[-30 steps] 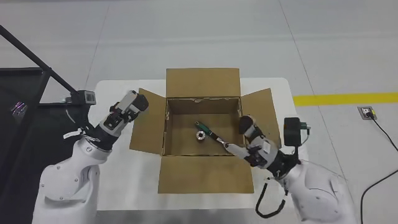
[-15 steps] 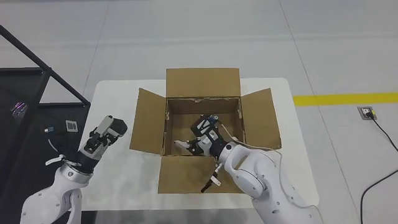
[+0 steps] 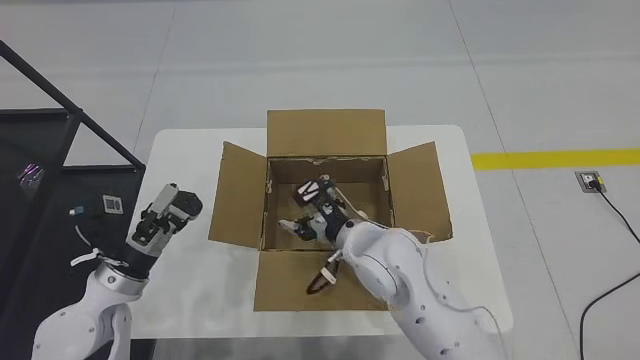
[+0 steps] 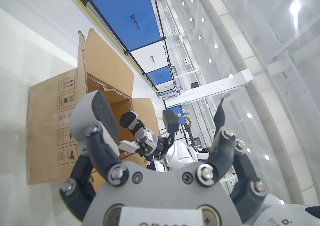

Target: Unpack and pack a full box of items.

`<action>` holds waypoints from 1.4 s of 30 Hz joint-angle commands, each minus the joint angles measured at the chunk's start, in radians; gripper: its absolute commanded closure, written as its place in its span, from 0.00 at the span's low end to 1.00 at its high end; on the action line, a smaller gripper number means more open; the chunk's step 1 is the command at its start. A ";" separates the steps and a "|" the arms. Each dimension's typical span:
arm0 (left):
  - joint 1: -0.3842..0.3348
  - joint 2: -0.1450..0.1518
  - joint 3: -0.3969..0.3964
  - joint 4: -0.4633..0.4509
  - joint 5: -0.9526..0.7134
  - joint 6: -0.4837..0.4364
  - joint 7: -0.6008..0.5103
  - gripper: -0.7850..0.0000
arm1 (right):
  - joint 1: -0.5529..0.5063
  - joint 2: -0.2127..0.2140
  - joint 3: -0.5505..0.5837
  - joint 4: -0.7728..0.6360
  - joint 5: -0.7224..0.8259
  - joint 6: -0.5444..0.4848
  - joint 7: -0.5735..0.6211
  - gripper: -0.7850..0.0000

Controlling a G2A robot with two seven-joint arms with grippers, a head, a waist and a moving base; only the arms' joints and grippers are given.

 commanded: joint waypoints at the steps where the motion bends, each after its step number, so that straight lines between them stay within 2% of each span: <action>1: 0.009 0.002 -0.010 0.001 -0.004 0.001 0.017 0.00 | 0.080 -0.019 -0.030 0.093 0.022 0.050 0.082 0.00; 8: 0.039 0.005 -0.025 -0.002 -0.031 0.017 0.085 0.00 | 0.302 -0.099 -0.146 0.442 0.033 0.245 0.257 0.00; 10: 0.044 0.007 -0.028 -0.001 -0.035 0.019 0.090 0.00 | 0.340 -0.123 -0.188 0.517 0.043 0.231 0.325 0.00; 13: 0.048 0.009 -0.030 0.000 -0.044 0.023 0.093 0.00 | 0.374 -0.154 -0.225 0.592 0.065 0.216 0.352 0.00; 18: 0.044 0.014 -0.020 -0.002 -0.036 0.030 0.096 0.00 | 0.405 -0.189 -0.243 0.682 0.113 0.167 0.325 0.00; 22: 0.043 0.017 -0.011 -0.004 -0.029 0.031 0.100 0.00 | 0.424 -0.211 -0.245 0.742 0.141 0.167 0.303 0.00; 23: 0.043 0.018 -0.010 -0.004 -0.027 0.031 0.102 0.00 | 0.428 -0.217 -0.245 0.755 0.150 0.163 0.301 0.11; 26: 0.046 0.020 -0.008 -0.001 -0.028 0.027 0.103 0.00 | 0.441 -0.233 -0.251 0.794 0.164 0.146 0.297 0.19; 27: 0.047 0.021 -0.009 0.001 -0.029 0.027 0.105 0.00 | 0.446 -0.238 -0.253 0.806 0.167 0.142 0.295 0.25; 28: 0.048 0.022 -0.009 0.001 -0.029 0.027 0.106 0.00 | 0.450 -0.243 -0.255 0.817 0.170 0.138 0.293 0.45; 29: 0.049 0.023 -0.010 0.002 -0.030 0.026 0.108 0.00 | 0.453 -0.248 -0.255 0.827 0.176 0.134 0.290 0.59; 30: 0.051 0.023 -0.010 0.003 -0.031 0.025 0.109 0.00 | 0.457 -0.252 -0.255 0.837 0.180 0.130 0.288 0.68; 32: 0.053 0.025 -0.010 0.003 -0.034 0.024 0.112 0.00 | 0.464 -0.261 -0.257 0.855 0.186 0.122 0.285 0.97; 33: 0.054 0.026 -0.010 0.003 -0.035 0.023 0.113 0.00 | 0.468 -0.265 -0.257 0.864 0.190 0.118 0.287 1.00; 38: 0.058 0.029 -0.009 0.000 -0.034 0.021 0.117 0.00 | 0.489 -0.282 -0.255 0.904 0.198 0.115 0.279 1.00; 42: 0.058 0.032 -0.004 0.002 -0.036 0.031 0.116 0.00 | 0.504 -0.281 -0.230 0.904 0.209 0.116 0.228 1.00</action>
